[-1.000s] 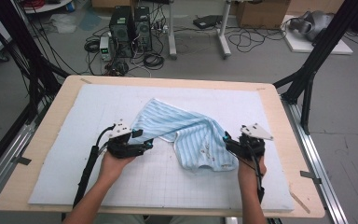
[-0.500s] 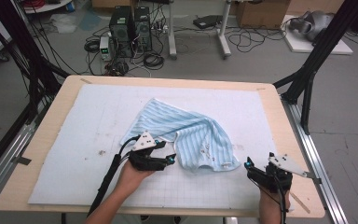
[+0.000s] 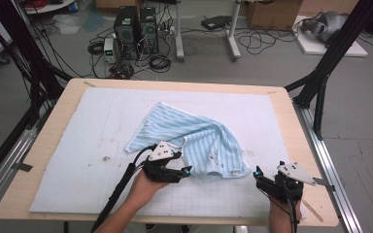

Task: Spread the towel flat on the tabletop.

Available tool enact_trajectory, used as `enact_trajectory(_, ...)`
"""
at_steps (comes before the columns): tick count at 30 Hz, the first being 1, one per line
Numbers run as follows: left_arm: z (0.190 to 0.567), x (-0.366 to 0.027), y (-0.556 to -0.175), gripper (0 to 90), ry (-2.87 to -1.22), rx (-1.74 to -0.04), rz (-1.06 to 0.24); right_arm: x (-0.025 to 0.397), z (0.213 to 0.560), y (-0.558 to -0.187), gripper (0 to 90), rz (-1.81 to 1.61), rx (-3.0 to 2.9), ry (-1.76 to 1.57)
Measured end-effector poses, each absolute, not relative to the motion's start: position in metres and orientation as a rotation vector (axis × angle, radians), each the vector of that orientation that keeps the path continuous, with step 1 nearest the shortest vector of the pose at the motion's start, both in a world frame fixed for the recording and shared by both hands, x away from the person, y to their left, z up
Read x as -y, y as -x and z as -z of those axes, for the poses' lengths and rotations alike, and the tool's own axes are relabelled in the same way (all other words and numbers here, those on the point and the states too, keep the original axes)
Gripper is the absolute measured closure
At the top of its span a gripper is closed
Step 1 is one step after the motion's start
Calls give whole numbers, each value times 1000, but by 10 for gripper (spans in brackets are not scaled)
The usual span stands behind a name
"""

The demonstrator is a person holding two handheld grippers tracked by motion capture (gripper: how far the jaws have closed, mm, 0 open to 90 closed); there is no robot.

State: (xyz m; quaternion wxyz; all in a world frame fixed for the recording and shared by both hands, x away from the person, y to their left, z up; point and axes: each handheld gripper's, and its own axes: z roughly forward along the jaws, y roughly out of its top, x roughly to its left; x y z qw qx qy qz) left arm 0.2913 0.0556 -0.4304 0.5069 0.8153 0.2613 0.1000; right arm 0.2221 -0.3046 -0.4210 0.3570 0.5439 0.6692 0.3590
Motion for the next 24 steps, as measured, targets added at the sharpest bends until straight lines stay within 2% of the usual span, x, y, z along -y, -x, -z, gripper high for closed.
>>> enact_trajectory(8,432,-36,-293,381,-2029,-586,-242,306,420,-227,199,-939,-1713,-1418)
enact_trajectory(15,449,-16,-298,390,-2178,-627,-274,302,424,-227,199,-944,-1730,-1411)
enact_trajectory(18,450,-13,-298,445,-2180,-629,-316,301,422,-226,199,-953,-1725,-1413)
enact_trajectory(20,449,-13,-298,551,-2178,-617,-319,301,421,-226,199,-950,-1727,-1395)
enact_trajectory(21,448,-14,-297,673,-2185,-601,-331,301,420,-226,199,-948,-1728,-1395)
enact_trajectory(22,448,-16,-295,842,-2190,-590,-349,301,420,-226,199,-947,-1730,-1395)
enact_trajectory(24,448,-24,-294,858,-2172,-616,-302,301,420,-225,199,-945,-1735,-1396)
